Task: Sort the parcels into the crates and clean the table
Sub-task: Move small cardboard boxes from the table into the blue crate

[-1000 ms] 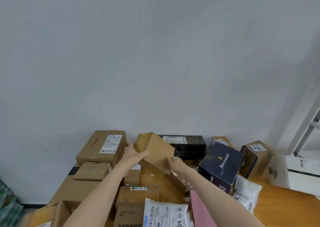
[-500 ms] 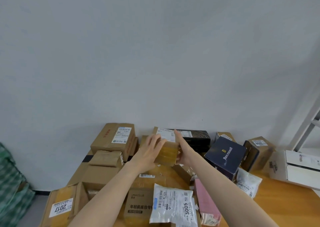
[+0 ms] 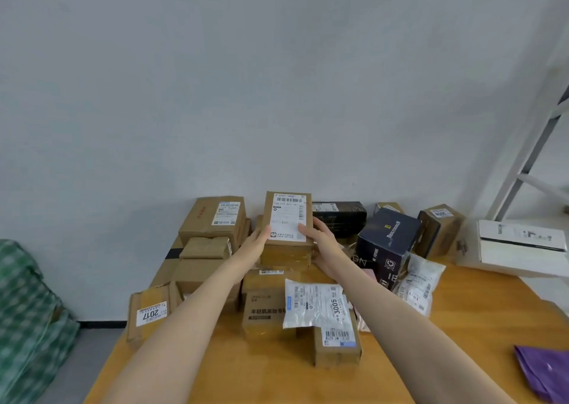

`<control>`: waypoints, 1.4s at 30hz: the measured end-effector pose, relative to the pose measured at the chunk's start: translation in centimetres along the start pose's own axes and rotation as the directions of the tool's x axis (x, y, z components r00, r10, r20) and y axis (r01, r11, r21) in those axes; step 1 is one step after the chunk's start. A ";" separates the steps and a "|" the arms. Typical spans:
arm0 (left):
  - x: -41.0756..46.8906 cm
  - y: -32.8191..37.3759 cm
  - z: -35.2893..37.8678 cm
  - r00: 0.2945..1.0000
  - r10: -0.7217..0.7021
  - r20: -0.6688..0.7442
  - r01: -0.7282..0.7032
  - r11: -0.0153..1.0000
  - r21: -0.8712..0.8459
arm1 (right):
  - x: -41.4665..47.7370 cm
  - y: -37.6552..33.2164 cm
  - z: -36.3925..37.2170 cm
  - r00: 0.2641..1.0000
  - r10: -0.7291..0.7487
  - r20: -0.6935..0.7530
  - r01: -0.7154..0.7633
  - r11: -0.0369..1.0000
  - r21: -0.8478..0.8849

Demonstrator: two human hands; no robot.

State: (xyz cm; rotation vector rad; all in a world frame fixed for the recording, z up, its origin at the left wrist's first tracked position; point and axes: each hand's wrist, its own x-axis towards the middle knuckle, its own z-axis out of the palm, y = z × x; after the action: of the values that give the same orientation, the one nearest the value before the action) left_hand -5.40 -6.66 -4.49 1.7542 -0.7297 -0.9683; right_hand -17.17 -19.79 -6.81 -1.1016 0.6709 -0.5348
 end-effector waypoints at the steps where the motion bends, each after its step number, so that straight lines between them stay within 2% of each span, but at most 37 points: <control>1: -0.4 -0.4 -0.1 1.000 -0.017 0.006 0.017 0.999 -0.046 | -0.8 0.4 0.1 1.000 0.001 0.004 -0.001 1.000 0.003; 6: -2.8 -3.8 0.3 0.998 -0.028 0.047 0.032 0.996 -0.079 | -5.7 3.3 -0.4 1.000 0.020 0.022 -0.020 1.000 -0.015; 12: -7.4 -7.7 3.7 0.985 -0.117 0.129 0.129 0.988 -0.090 | -11.3 7.8 -3.0 0.991 0.089 -0.097 -0.094 0.995 -0.043; 15: -8.7 -8.0 4.5 0.982 -0.117 0.146 0.131 0.987 -0.092 | -13.5 8.3 -4.2 0.989 0.085 -0.119 -0.090 0.995 -0.040; 21: -10.9 -7.5 6.0 0.986 -0.104 0.130 0.119 0.986 -0.115 | -17.6 7.7 -4.9 0.994 0.027 -0.107 -0.029 0.999 -0.022; 28: -17.6 -8.1 9.1 0.994 -0.053 0.097 0.067 0.986 -0.153 | -24.7 8.4 -6.6 0.998 -0.006 -0.056 0.005 1.000 -0.015; 35: -27.2 -12.4 14.6 0.997 -0.070 0.041 0.077 0.980 -0.183 | -33.9 11.7 -9.4 0.998 0.056 -0.032 -0.057 0.998 -0.020; 42: -33.6 -13.8 15.1 0.992 -0.124 0.015 0.124 0.975 -0.186 | -39.4 13.8 -8.8 0.994 0.109 0.000 -0.109 0.992 -0.070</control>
State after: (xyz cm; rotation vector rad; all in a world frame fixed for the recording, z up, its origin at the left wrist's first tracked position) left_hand -34.67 18.68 -11.15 1.6480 -0.5176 -1.0881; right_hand -49.78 6.90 -13.40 -1.1243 0.7468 -0.4177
